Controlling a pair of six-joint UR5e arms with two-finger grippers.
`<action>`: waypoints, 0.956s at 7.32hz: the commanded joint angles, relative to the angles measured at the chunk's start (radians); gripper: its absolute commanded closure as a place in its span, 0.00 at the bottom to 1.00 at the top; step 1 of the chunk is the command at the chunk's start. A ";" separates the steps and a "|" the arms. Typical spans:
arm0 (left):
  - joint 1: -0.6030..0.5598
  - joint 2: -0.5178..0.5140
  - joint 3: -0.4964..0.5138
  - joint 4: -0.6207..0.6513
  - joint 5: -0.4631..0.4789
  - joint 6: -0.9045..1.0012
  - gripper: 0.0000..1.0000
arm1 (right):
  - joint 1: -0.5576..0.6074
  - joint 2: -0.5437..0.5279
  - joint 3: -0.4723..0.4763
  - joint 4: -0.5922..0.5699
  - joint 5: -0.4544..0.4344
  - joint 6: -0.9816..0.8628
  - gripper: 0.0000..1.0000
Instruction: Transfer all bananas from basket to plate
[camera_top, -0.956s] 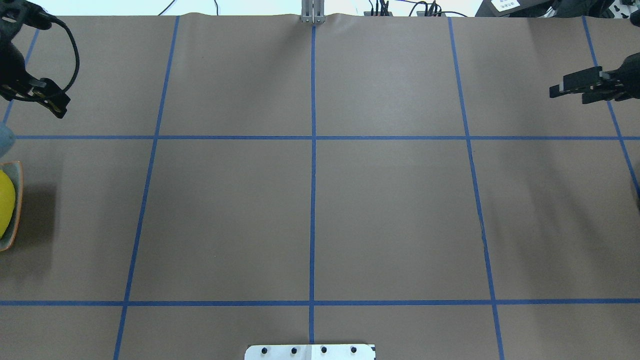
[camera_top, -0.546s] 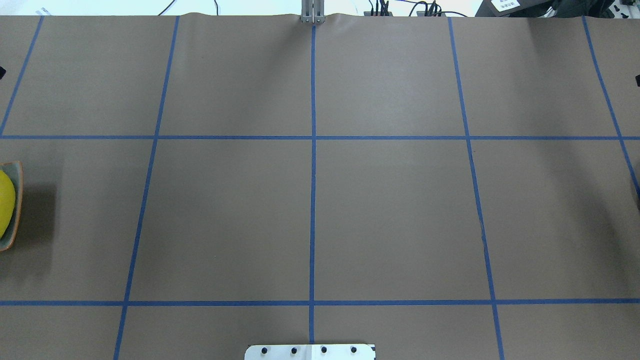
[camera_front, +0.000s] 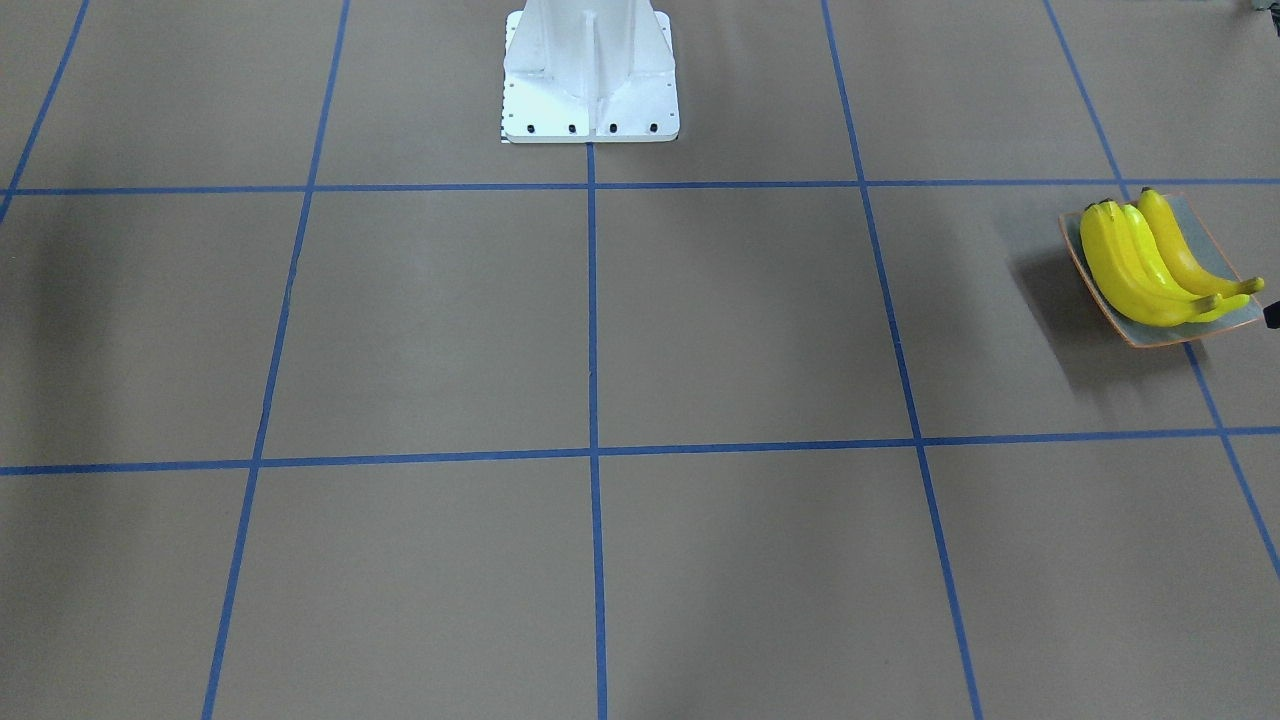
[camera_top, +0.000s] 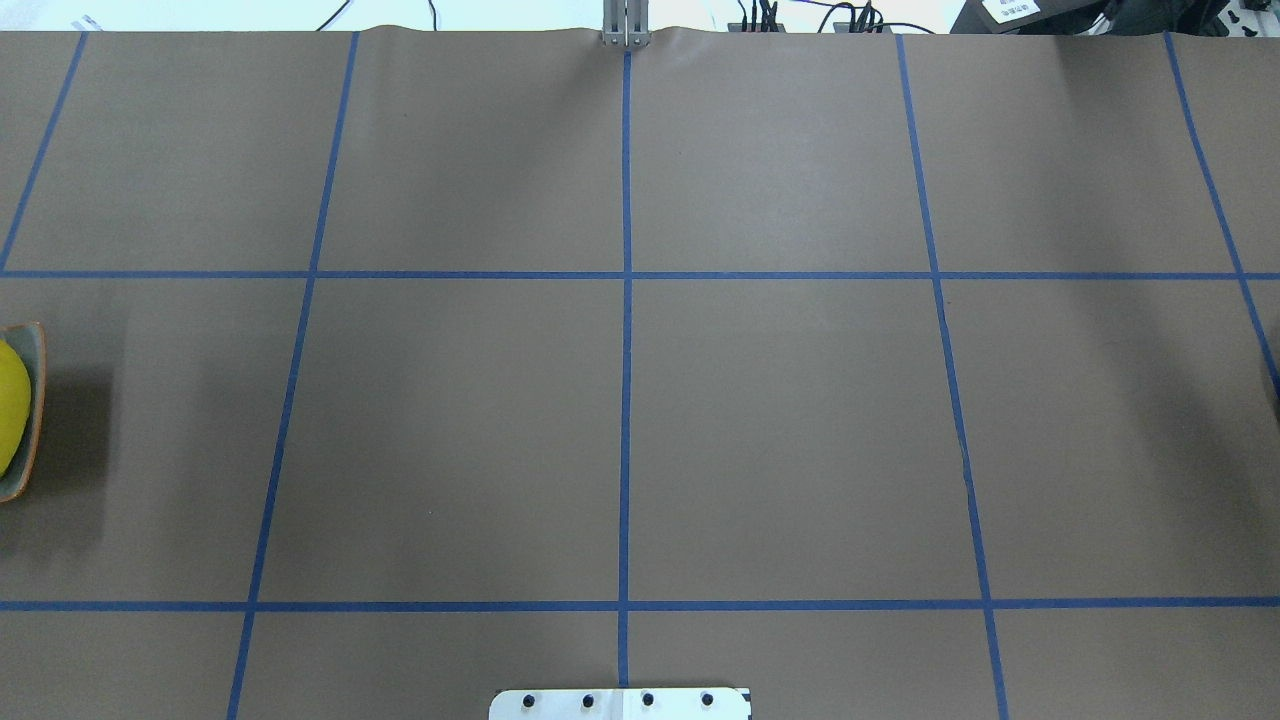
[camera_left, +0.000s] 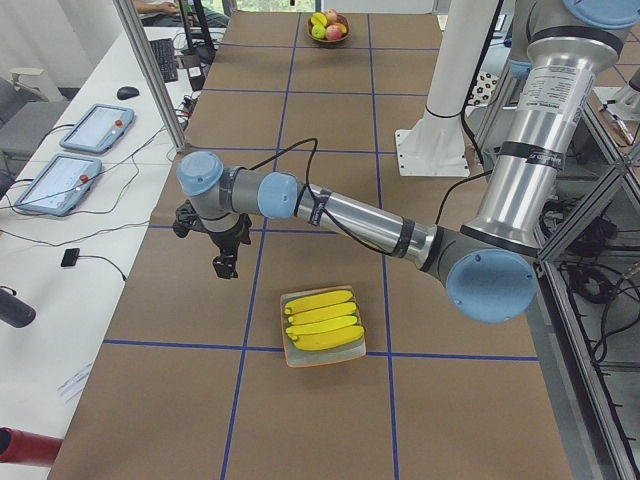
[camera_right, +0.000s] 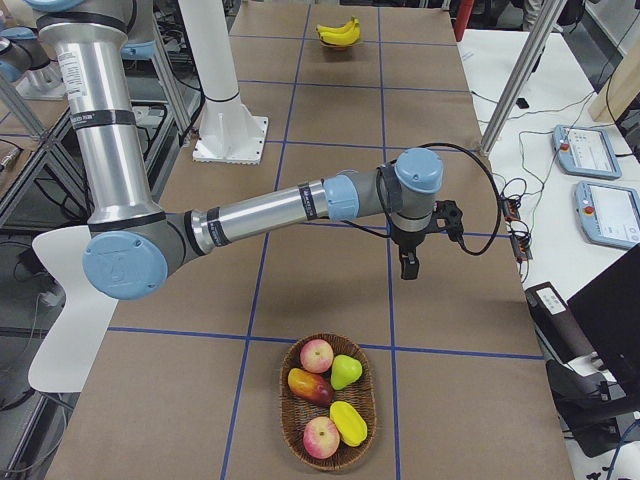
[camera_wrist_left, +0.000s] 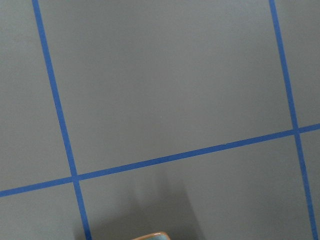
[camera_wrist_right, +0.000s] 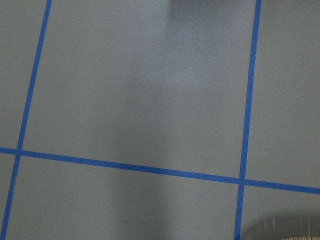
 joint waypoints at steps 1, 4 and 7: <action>-0.001 0.041 -0.030 -0.008 -0.001 -0.042 0.01 | 0.007 0.010 0.002 -0.034 0.000 -0.032 0.00; -0.001 0.115 -0.120 -0.011 -0.001 -0.067 0.01 | 0.005 0.012 0.002 -0.042 0.000 -0.031 0.00; 0.000 0.173 -0.199 -0.012 -0.002 -0.101 0.01 | 0.005 0.006 0.003 -0.045 -0.003 -0.031 0.00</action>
